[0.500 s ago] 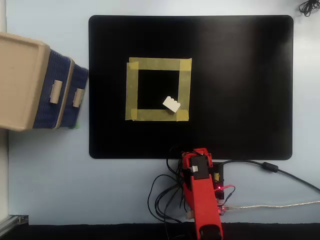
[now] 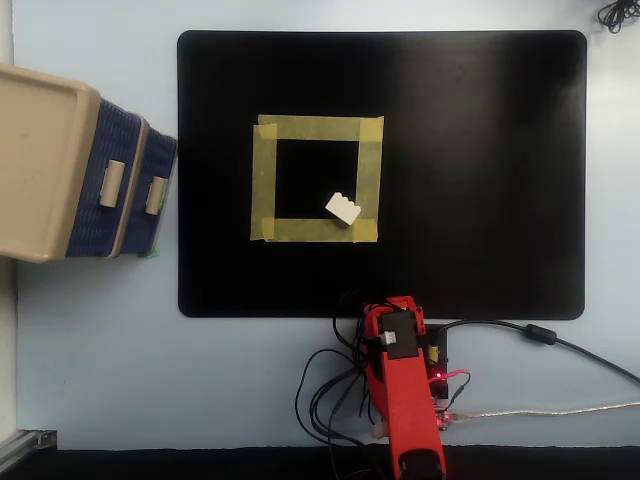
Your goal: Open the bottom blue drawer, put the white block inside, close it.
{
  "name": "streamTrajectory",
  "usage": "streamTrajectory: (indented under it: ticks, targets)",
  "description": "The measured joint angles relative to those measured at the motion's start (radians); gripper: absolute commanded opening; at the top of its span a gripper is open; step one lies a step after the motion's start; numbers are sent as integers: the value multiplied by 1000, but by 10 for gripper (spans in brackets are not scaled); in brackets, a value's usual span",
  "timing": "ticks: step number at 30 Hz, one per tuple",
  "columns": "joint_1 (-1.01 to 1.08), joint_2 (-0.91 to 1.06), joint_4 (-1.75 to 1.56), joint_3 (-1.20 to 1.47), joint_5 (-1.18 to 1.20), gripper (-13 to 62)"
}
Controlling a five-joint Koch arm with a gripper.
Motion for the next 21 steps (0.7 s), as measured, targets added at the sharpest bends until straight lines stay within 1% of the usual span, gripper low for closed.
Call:
streamTrajectory:
  ticks: [2, 4, 5, 6, 9, 10, 12, 13, 14, 16, 17, 19, 20, 21]
  targets:
    - [0, 0, 2, -8, 0, 338]
    - [0, -2, 80, -80, -5, 339]
    - [0, -2, 123, -137, 0, 340]
    - [0, 0, 149, -253, -3, 339]
    - [-2, -5, 155, -495, -37, 337]
    - [-35, -6, 161, -545, -81, 337]
    - [-143, -17, 147, -543, -195, 337]
    - [-236, -17, 112, -543, -284, 337]
    - [-391, -25, 28, -543, -442, 337]
    - [-589, -49, -121, -515, -680, 337]
    - [-733, -110, -276, -469, -907, 337]
    - [-870, -192, -494, -451, -1170, 337]
    - [-905, -229, -624, -420, -1289, 337]
    - [-919, -276, -822, -377, -1428, 337]
